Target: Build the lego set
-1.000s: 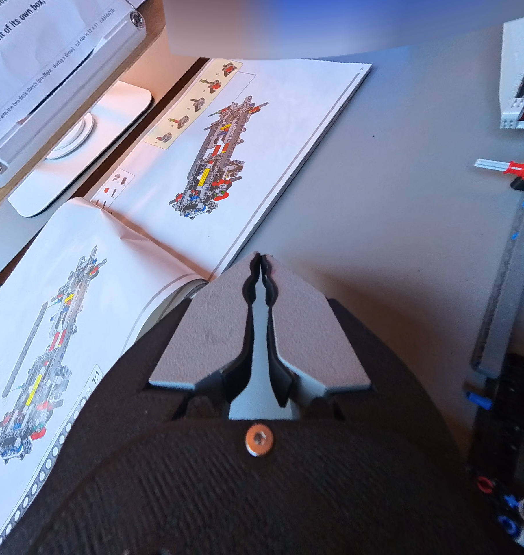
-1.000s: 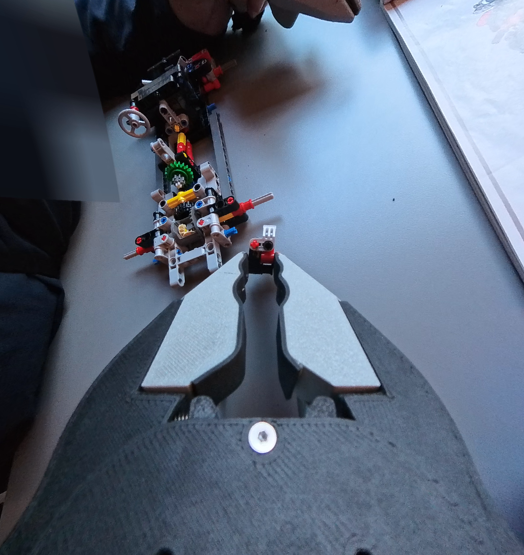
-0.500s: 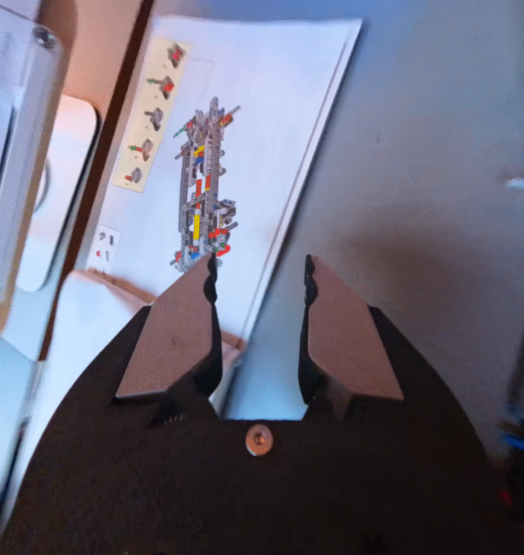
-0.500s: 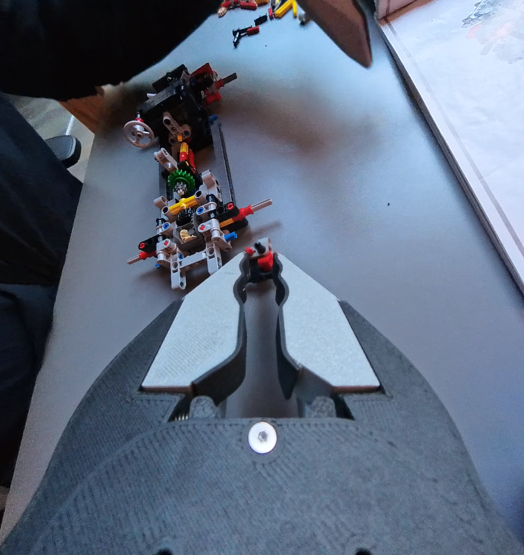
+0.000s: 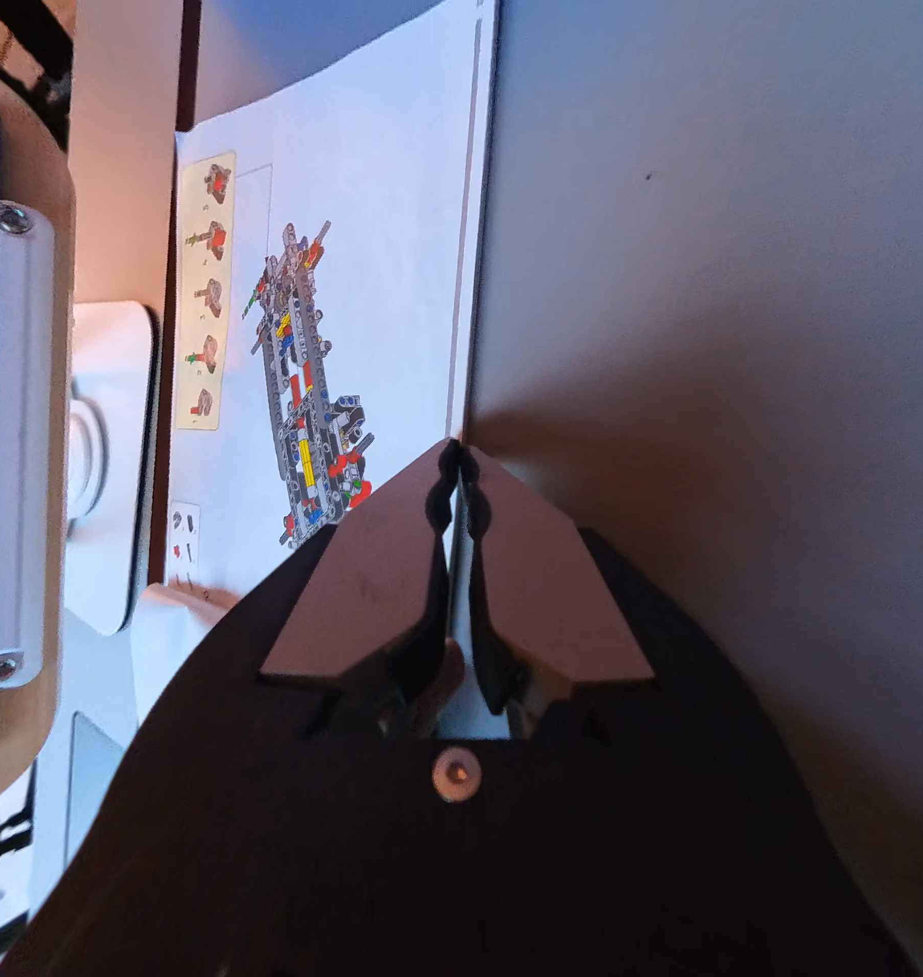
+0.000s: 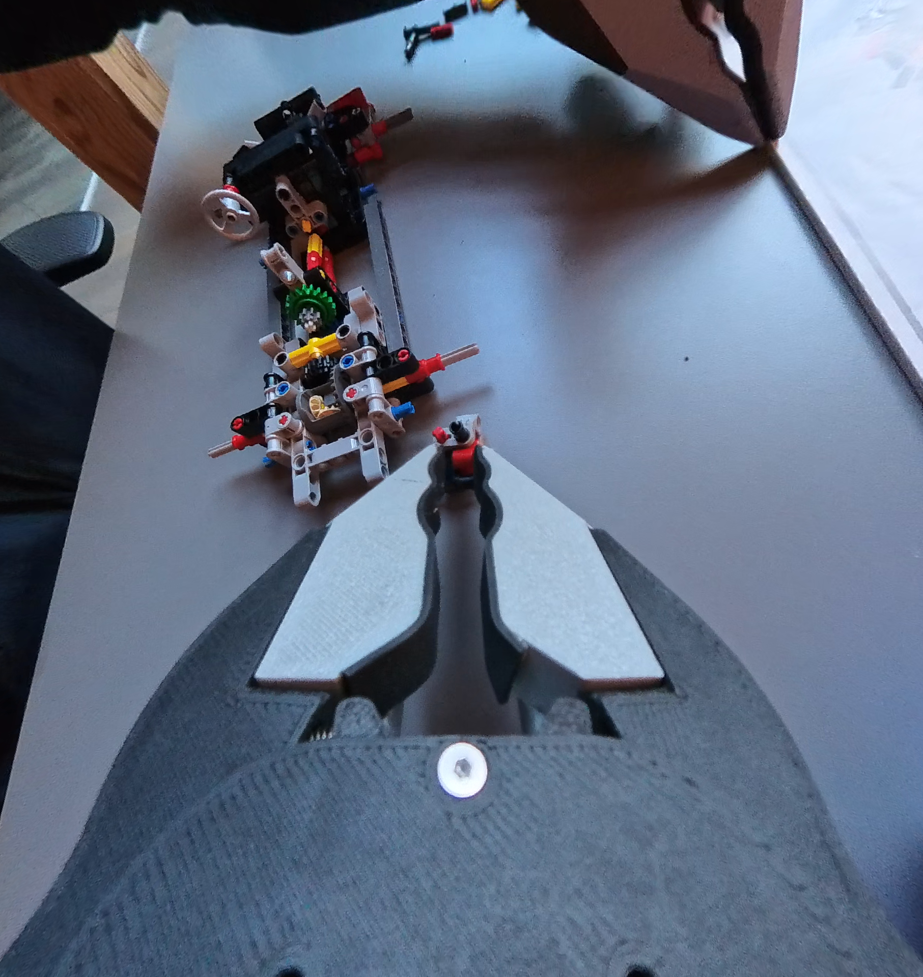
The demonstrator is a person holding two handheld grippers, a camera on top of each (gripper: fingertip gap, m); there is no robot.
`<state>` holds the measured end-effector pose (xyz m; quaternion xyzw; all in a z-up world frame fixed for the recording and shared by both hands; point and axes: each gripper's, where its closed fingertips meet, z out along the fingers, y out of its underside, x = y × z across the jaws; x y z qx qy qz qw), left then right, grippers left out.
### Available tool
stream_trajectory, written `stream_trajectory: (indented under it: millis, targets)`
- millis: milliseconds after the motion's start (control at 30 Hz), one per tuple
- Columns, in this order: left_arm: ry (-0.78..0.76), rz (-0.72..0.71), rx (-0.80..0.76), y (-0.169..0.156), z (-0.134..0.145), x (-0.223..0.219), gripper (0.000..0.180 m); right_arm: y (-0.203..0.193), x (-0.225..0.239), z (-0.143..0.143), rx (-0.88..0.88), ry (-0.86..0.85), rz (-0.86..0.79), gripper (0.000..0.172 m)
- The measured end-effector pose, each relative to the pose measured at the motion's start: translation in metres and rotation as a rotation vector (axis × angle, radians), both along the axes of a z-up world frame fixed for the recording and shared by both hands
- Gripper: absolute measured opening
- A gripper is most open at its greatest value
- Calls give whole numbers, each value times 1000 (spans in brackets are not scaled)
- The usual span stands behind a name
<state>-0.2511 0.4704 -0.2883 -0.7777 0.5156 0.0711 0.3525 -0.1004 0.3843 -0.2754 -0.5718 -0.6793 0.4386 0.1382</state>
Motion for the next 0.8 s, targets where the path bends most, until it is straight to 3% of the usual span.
stream_trajectory:
  millis: [100, 267, 333, 433, 500, 533, 600, 800]
  targets:
    - [14, 29, -59, -5, 0, 0, 0, 0, 0, -1, 11, -2, 1, 6]
    - [-10, -45, -170, -41, -1, 21, 0, -1, 0, -2, 22, -3, 3, 5]
    - [16, 22, -87, -34, 10, 14, 0, -1, 0, -2, 24, -7, 4, 5]
    - [-94, 104, -45, -20, 34, 6, 3, -1, 0, -2, 15, -10, 6, 5]
    - [-160, 138, -121, -16, 36, 8, 44, -1, 0, -2, 6, -12, 7, 5]
    - [-164, 148, -164, -15, 33, 9, 53, -1, 0, -2, 3, -12, 7, 5]
    - [-126, 119, -272, -17, 22, 10, 35, -1, 0, -2, 1, -10, 6, 5]
    - [88, 131, -404, 14, 3, -9, 64, -1, 0, -2, 10, -12, 8, 5]
